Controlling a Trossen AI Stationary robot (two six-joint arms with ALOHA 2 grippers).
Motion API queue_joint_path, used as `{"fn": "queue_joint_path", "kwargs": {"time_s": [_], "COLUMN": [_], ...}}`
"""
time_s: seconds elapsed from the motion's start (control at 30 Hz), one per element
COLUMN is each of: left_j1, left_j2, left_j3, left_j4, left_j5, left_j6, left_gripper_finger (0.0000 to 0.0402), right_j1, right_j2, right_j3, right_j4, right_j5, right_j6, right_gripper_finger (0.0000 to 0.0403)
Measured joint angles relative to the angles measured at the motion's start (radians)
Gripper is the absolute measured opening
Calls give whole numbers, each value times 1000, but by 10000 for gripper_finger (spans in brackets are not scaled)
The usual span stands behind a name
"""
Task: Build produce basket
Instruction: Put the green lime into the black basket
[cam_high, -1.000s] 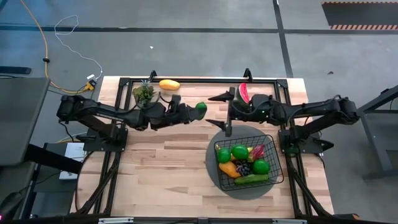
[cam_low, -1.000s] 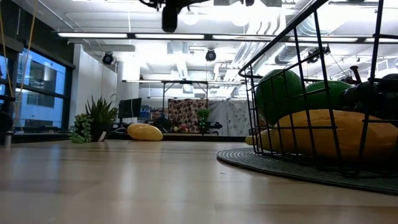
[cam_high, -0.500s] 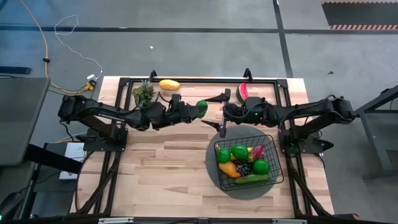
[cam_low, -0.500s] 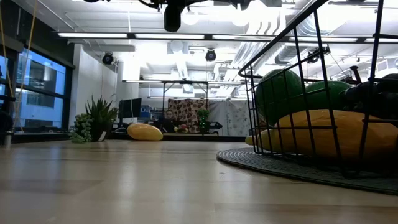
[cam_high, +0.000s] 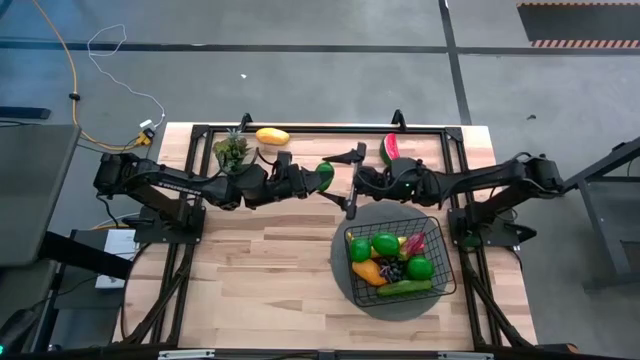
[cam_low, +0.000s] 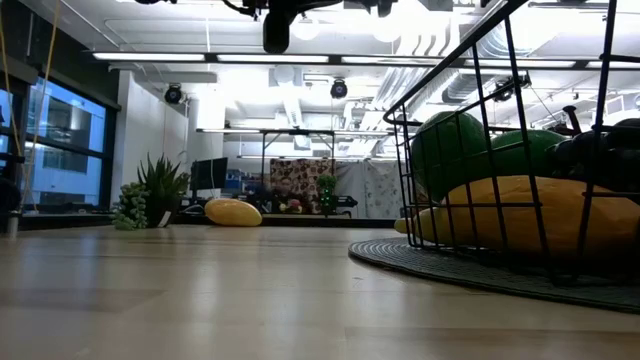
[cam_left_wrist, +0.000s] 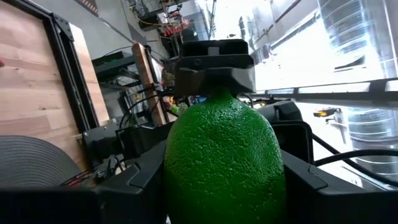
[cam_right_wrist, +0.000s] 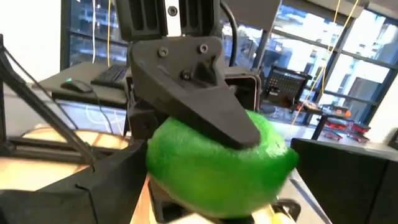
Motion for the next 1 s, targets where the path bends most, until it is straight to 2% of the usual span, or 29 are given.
{"fn": "queue_joint_path", "kwargs": {"time_s": [0.67,1.0], "left_j1": [0,4], "left_j2": [1,1], "left_j3": [0,0], "left_j4": [-21,-21], "left_j5": [3,2], "left_j6": [0,2], "left_gripper_finger": [191,191], "right_j1": [0,-1], "right_j2": [33,33], "right_j3": [0,0], "right_j4": [49,44], "right_j5": [23,42], "right_j6": [-6,-8], "right_gripper_finger": [367,308]}}
